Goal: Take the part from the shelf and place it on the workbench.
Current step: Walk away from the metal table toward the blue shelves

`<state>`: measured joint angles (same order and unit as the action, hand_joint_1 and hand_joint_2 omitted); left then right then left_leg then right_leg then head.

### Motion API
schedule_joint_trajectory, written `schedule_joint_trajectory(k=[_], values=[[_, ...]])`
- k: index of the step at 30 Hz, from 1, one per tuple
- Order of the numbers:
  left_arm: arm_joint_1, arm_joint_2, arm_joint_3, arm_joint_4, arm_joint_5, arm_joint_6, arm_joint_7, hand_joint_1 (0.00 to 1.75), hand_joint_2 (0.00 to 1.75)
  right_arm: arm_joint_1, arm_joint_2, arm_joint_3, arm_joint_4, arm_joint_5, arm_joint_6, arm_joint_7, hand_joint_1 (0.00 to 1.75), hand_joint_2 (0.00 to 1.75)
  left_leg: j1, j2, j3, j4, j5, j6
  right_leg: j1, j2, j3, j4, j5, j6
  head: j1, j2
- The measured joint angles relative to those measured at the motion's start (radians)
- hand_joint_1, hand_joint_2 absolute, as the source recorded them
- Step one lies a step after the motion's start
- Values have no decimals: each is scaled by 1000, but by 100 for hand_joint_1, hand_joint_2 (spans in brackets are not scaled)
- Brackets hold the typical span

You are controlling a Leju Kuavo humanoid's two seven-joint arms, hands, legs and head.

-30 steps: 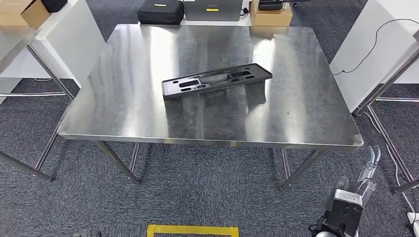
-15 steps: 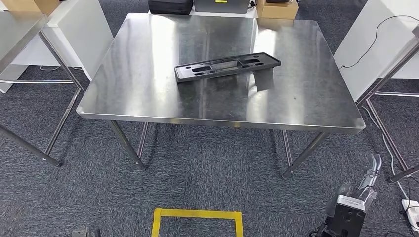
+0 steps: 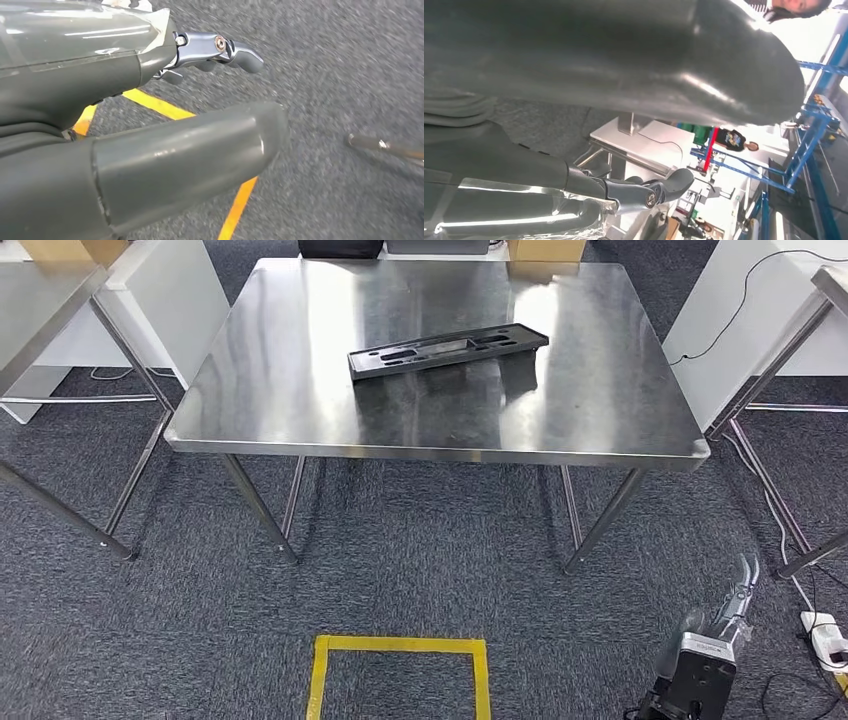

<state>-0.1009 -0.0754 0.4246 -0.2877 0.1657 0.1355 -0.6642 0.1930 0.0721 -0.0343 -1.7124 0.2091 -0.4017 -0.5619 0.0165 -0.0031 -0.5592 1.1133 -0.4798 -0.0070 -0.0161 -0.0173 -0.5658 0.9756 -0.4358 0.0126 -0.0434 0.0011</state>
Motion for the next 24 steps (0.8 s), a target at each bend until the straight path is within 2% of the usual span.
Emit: schedule_joint_trajectory(k=[1,2,3,5,6,7,9,10,11,12,13,14,16,17,21,24], values=[[0,1,3,0,0,0,0,0,0,-1,0,0,3,-1,0,0,0,0,-1,-2,43,-63,-10,3,0,-1,-9,5,6,7,1,0],[1,3,5,0,0,-1,0,0,0,-3,0,0,6,-2,0,-1,0,0,-4,-3,68,-107,-23,6,1,-2,-15,8,12,15,1,0],[3,4,7,0,0,-3,-1,0,0,-6,0,0,8,-5,-1,-1,0,0,-9,-5,76,-126,-31,12,1,-2,-19,9,20,23,1,0],[5,5,11,1,0,-8,0,0,0,-9,0,-1,12,-11,-3,-1,0,0,-12,-2,66,-134,-20,32,-2,-1,-27,11,29,38,1,0],[5,5,12,1,0,-11,0,0,0,-9,0,-3,13,-14,-5,-1,0,0,-12,0,58,-136,-10,44,-4,0,-37,24,16,39,2,0],[4,6,13,1,0,-14,0,0,0,-9,-1,-7,13,-18,-7,-2,0,0,-12,2,48,-139,0,57,-5,2,-51,55,-13,36,5,0],[0,6,13,0,-4,-17,2,0,0,-10,-5,-17,13,-25,-10,-2,0,0,-14,4,24,-139,22,72,-5,7,-91,175,-102,22,13,0],[-1,6,13,0,-8,-19,4,0,0,-9,-7,-22,13,-28,-11,-2,0,0,-16,5,9,-138,33,75,-5,9,-106,243,-135,20,15,0],[-2,6,12,0,-12,-19,5,0,0,-8,-8,-26,13,-30,-11,-2,0,0,-18,6,-5,-137,43,76,-5,10,-111,292,-151,23,17,0],[-4,5,12,0,-16,-19,7,0,0,-7,-9,-31,13,-30,-11,-2,0,0,-21,6,-19,-136,54,76,-5,10,-101,310,-148,30,17,0],[-6,4,11,0,-20,-18,8,0,0,-5,-10,-35,13,-31,-11,-2,0,0,-23,6,-32,-135,63,76,-5,11,-74,291,-131,38,17,0],[-8,2,11,0,-25,-17,9,0,0,-4,-11,-39,12,-32,-11,-2,0,0,-24,6,-44,-134,73,74,-3,11,-32,240,-109,43,17,0],[-12,-2,10,0,-30,-15,10,0,0,-2,-12,-45,9,-34,-11,-3,0,0,-26,6,-58,-133,86,72,0,11,47,130,-80,44,18,0],[-13,-3,9,0,-31,-15,10,0,0,-2,-12,-46,8,-35,-11,-3,0,0,-26,5,-60,-132,90,71,1,11,69,97,-76,42,18,0],[-14,-4,9,0,-31,-14,10,0,0,-1,-12,-47,7,-35,-11,-3,0,0,-25,6,-62,-132,92,70,3,12,87,71,-77,38,18,0],[-17,-9,6,-1,-35,-8,11,0,0,4,-12,-52,-1,-39,-8,-3,0,0,-28,6,-69,-134,106,61,10,11,129,-7,-93,25,18,0]])
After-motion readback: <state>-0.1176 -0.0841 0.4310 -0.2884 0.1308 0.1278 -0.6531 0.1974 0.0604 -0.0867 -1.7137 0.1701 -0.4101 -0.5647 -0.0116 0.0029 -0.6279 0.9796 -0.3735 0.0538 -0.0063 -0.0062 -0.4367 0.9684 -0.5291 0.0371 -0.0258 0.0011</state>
